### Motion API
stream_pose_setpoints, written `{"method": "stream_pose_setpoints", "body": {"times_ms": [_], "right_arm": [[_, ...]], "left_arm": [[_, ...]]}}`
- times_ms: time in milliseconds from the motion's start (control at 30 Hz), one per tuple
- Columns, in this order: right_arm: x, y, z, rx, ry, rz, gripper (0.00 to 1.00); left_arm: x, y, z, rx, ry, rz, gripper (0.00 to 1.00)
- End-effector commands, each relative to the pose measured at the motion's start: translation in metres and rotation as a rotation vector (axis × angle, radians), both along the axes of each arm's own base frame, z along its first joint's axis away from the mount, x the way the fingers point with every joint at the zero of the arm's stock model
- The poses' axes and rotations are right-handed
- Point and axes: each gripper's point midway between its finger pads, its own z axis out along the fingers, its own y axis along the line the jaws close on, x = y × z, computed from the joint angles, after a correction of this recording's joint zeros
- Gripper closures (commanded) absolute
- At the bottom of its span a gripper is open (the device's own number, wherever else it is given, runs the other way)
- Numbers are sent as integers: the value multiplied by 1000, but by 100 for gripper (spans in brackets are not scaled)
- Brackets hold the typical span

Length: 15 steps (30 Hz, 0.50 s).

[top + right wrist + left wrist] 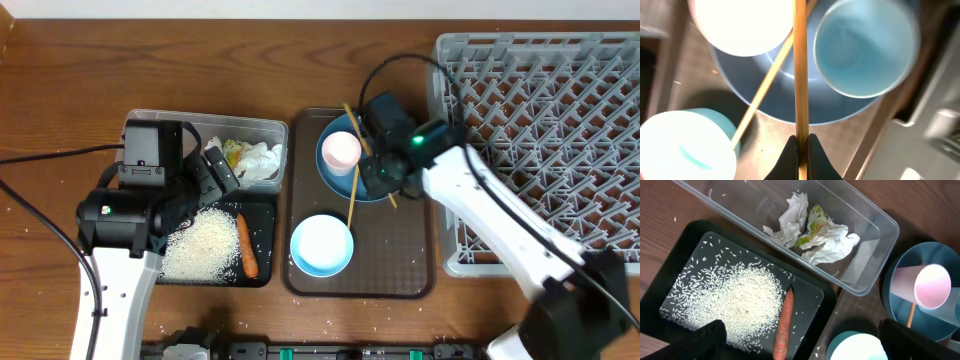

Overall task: Sort waste into correct bins and load items into the dishwasher rack
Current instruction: 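Grasp one wooden chopstick with the right gripper and lift it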

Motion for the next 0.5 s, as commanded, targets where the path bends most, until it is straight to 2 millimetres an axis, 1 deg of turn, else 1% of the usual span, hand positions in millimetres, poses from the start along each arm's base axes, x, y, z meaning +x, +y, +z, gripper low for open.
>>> {"method": "stream_pose_setpoints", "body": {"times_ms": [0,33,133,200,233,333,467], "right_arm": [[9,-6,37,31,-98,-22,99],[12,-10,44,25,-124,-36,99],[25,-43,67,-58,-239,-118,99],[31,-72,83,-129,-310,-191,99],[34,-90,92,-168,-340,-236,99],[35,-127,103,-220,-368,-330,99],[40,-166,101,-273,-344,-366,99]], "left_arm": [[3,0,8,-10,-20,2,1],[3,0,8,-10,-20,2,1],[3,0,8,-10,-20,2,1],[3,0,8,-10,-20,2,1],[3,0,8,-10,-20,2,1],[3,0,8,-10,-20,2,1],[3,0,8,-10,-20,2,1]]}}
